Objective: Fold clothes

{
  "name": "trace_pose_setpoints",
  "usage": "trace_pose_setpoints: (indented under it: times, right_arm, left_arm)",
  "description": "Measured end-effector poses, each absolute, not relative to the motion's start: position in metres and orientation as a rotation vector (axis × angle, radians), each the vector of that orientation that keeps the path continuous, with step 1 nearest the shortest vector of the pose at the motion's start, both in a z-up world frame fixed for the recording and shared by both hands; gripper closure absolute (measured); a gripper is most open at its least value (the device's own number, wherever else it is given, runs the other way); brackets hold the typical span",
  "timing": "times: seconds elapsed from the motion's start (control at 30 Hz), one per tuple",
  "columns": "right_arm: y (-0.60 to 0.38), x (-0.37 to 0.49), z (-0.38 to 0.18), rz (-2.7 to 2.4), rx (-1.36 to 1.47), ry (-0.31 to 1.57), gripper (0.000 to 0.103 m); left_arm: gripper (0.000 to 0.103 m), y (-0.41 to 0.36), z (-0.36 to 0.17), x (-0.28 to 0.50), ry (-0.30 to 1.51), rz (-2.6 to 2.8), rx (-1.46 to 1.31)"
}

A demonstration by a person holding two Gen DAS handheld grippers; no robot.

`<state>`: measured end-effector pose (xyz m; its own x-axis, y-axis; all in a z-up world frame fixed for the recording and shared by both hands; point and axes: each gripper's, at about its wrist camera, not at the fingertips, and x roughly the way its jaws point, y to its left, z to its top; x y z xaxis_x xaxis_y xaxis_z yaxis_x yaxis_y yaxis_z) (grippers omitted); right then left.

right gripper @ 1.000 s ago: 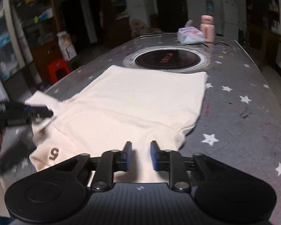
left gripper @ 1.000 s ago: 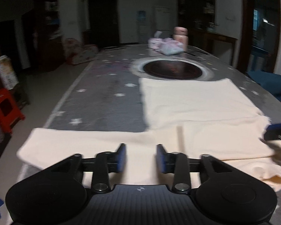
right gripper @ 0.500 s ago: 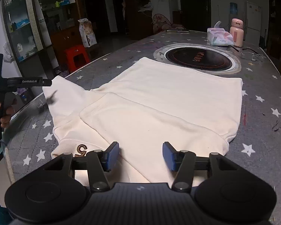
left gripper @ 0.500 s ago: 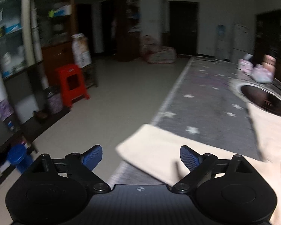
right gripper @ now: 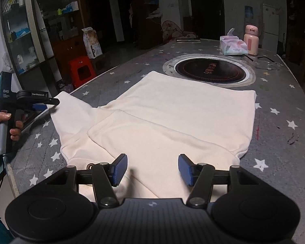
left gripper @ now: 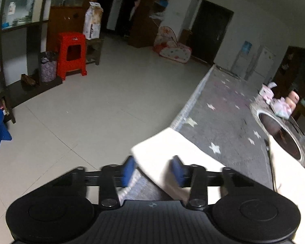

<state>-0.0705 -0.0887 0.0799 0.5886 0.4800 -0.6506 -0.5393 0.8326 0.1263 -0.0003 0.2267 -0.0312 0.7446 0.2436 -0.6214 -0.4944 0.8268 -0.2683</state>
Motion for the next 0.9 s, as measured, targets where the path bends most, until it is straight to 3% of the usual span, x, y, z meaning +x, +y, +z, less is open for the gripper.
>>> trace_pose_setpoints:
  times: [0.07, 0.33, 0.63, 0.9]
  right_arm:
    - [-0.091, -0.072, 0.080, 0.589, -0.086, 0.730, 0.047]
    - [-0.100, -0.074, 0.085, 0.572, -0.061, 0.708, 0.047]
    - [-0.124, -0.075, 0.091, 0.528, 0.007, 0.693, 0.047]
    - [-0.153, -0.076, 0.093, 0.455, 0.053, 0.684, 0.048]
  left_arm:
    - [0.094, 0.228, -0.029, -0.003, 0.598, 0.430, -0.440]
    - [0.096, 0.185, 0.011, -0.005, 0.528, 0.262, -0.408]
    - [0.096, 0.074, 0.048, 0.007, 0.528, -0.196, -0.373]
    - [0.095, -0.019, 0.038, 0.012, 0.587, -0.514, -0.305]
